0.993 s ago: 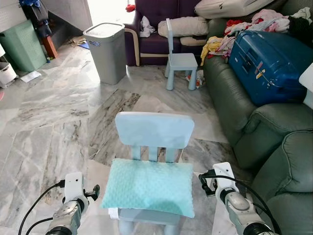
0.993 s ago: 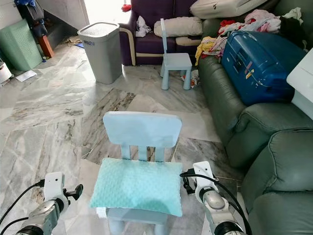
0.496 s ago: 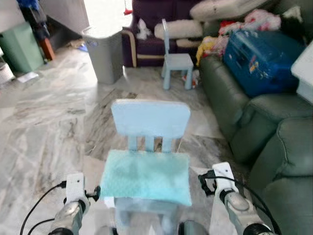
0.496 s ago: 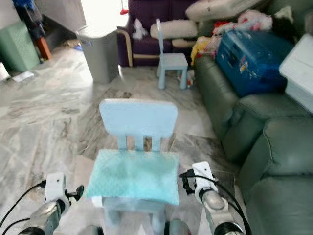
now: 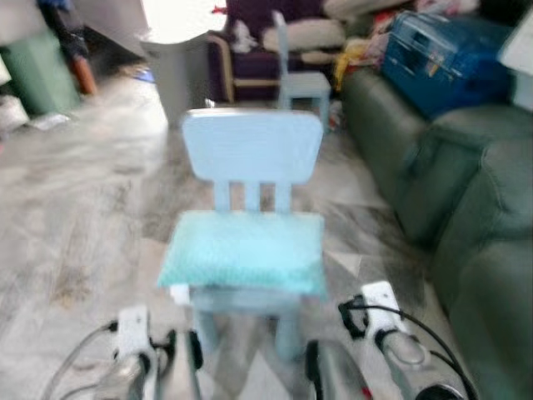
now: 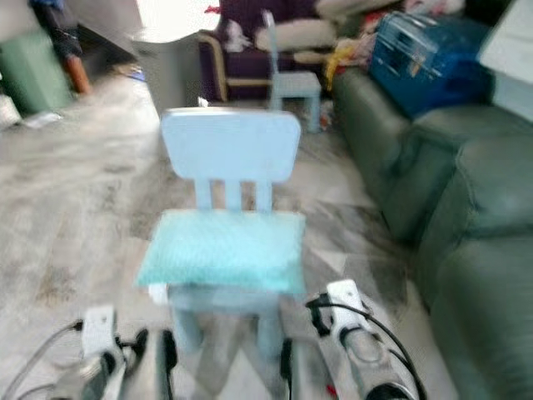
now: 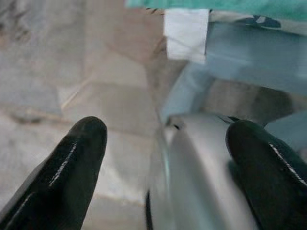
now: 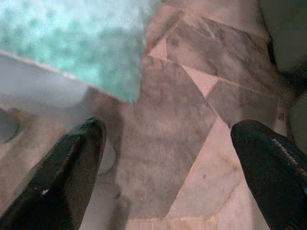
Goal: Move the pillow to the sofa
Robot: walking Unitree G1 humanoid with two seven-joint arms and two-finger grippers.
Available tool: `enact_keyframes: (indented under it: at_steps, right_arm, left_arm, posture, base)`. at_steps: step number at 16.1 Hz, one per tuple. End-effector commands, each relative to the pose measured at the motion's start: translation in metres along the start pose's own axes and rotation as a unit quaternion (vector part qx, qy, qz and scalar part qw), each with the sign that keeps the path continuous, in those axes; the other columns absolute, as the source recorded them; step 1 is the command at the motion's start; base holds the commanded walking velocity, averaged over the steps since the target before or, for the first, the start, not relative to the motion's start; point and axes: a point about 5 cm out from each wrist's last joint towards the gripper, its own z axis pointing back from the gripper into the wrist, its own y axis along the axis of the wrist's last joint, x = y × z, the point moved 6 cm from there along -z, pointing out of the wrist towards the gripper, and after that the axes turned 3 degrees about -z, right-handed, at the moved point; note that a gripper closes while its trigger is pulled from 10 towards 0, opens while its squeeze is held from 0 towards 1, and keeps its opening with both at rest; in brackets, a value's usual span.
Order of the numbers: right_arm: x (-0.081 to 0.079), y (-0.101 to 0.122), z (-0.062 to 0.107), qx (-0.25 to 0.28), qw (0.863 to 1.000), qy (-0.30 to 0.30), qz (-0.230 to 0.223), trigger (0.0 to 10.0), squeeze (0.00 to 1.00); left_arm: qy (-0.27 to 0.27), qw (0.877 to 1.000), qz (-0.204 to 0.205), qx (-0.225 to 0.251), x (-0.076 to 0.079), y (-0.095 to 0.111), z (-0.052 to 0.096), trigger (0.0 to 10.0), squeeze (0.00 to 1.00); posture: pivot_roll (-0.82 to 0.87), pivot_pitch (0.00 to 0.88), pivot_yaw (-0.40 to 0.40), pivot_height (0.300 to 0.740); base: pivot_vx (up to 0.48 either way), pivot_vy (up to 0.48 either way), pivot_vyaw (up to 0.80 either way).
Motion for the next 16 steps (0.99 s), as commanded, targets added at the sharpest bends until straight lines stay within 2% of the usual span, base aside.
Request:
enact_keyframes:
  at_steps: [1, 10, 13, 16]
  right_arm:
    - [0.002, 0.004, -0.001, 0.004, 1.0, 0.0, 0.003, 10.0, 0.0]
    - [0.001, 0.004, -0.001, 0.005, 1.0, 0.001, 0.005, 10.0, 0.0]
    - [0.002, 0.007, -0.002, 0.008, 1.0, 0.001, 0.006, 10.0, 0.0]
    - [0.008, 0.029, -0.004, 0.048, 0.999, -0.001, 0.009, 10.0, 0.0]
  left_arm:
    - [0.005, 1.0, -0.007, 0.012, -0.003, 0.012, -0.002, 10.0, 0.0]
    - [0.01, 1.0, -0.016, 0.01, -0.007, 0.01, -0.001, 10.0, 0.0]
    - [0.015, 1.0, -0.019, 0.014, -0.008, 0.013, -0.001, 10.0, 0.0]
    - [0.045, 0.996, -0.044, 0.06, -0.018, 0.036, -0.001, 10.0, 0.0]
  posture:
    - [-0.18, 0.0, -0.008, 0.48]
    - [-0.18, 0.0, -0.008, 0.355]
    - [-0.18, 0.0, -0.008, 0.33]
    - [-0.18, 0.0, -0.009, 0.32]
  base:
    - [0.0, 0.0, 0.0]
    - [0.0, 0.0, 0.0]
    - [0.0, 0.0, 0.0]
    - [0.0, 0.0, 0.0]
